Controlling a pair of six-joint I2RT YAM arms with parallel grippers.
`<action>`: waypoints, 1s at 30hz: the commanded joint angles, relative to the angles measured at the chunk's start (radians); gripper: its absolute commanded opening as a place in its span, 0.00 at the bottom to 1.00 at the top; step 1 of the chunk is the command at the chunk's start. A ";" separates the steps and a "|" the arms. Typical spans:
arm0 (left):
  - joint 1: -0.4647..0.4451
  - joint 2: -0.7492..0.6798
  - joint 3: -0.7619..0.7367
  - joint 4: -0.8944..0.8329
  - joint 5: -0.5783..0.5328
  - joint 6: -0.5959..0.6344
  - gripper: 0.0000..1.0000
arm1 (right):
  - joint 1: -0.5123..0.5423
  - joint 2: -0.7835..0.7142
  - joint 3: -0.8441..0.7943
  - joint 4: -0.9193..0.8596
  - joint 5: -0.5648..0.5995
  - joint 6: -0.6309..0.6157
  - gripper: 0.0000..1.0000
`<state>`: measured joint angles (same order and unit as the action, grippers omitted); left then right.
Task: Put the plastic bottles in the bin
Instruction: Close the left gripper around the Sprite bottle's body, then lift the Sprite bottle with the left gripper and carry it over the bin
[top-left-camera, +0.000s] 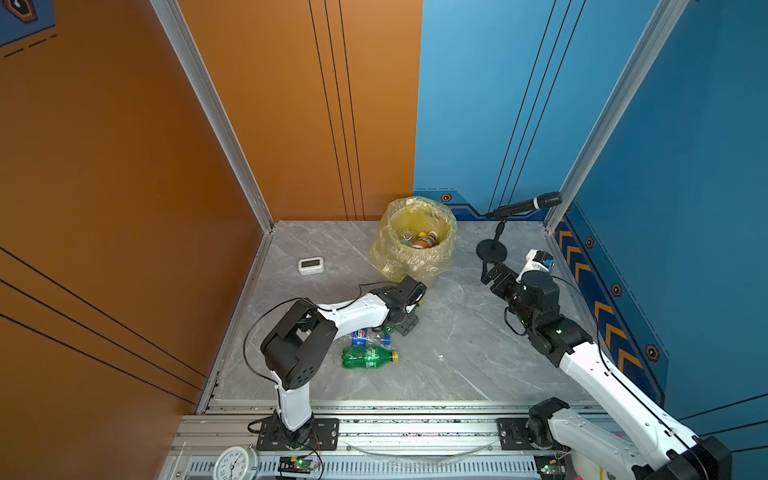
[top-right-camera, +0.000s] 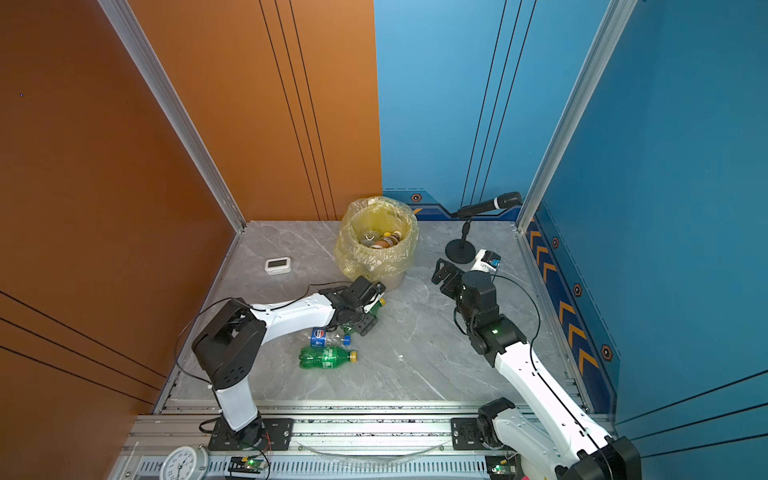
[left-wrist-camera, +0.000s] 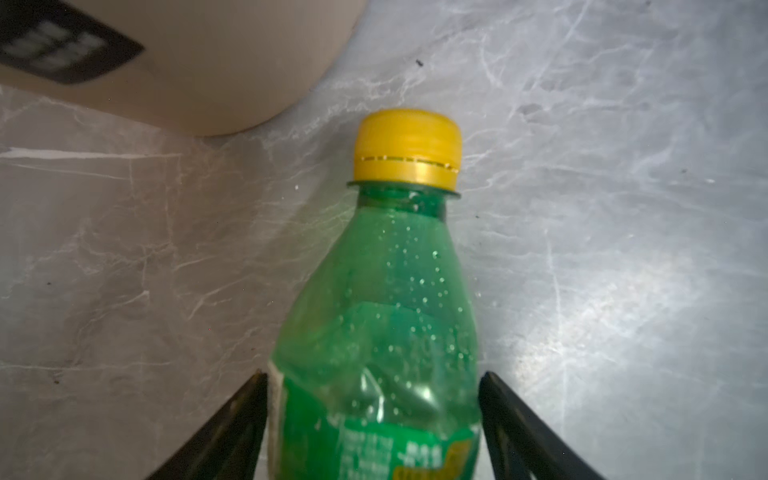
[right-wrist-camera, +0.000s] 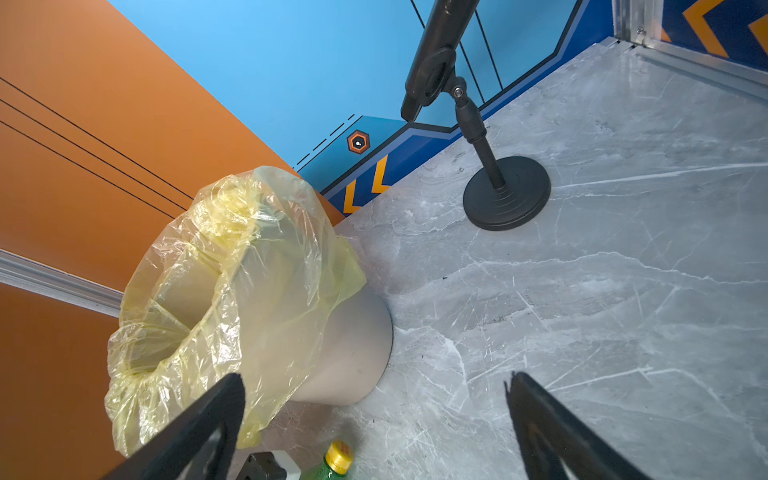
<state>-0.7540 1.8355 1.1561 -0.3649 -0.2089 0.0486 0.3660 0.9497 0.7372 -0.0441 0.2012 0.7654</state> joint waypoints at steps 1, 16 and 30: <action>0.018 0.016 0.032 -0.028 0.020 -0.005 0.80 | -0.009 -0.012 -0.017 -0.008 -0.022 0.016 1.00; 0.048 -0.111 -0.017 0.006 -0.002 -0.050 0.55 | -0.031 -0.032 -0.035 -0.012 -0.023 0.032 1.00; 0.252 -0.442 -0.351 0.226 -0.034 -0.203 0.53 | -0.047 -0.062 -0.050 -0.018 -0.028 0.043 1.00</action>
<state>-0.5434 1.4528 0.8478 -0.2234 -0.2298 -0.0940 0.3275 0.9001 0.7006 -0.0444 0.1829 0.7914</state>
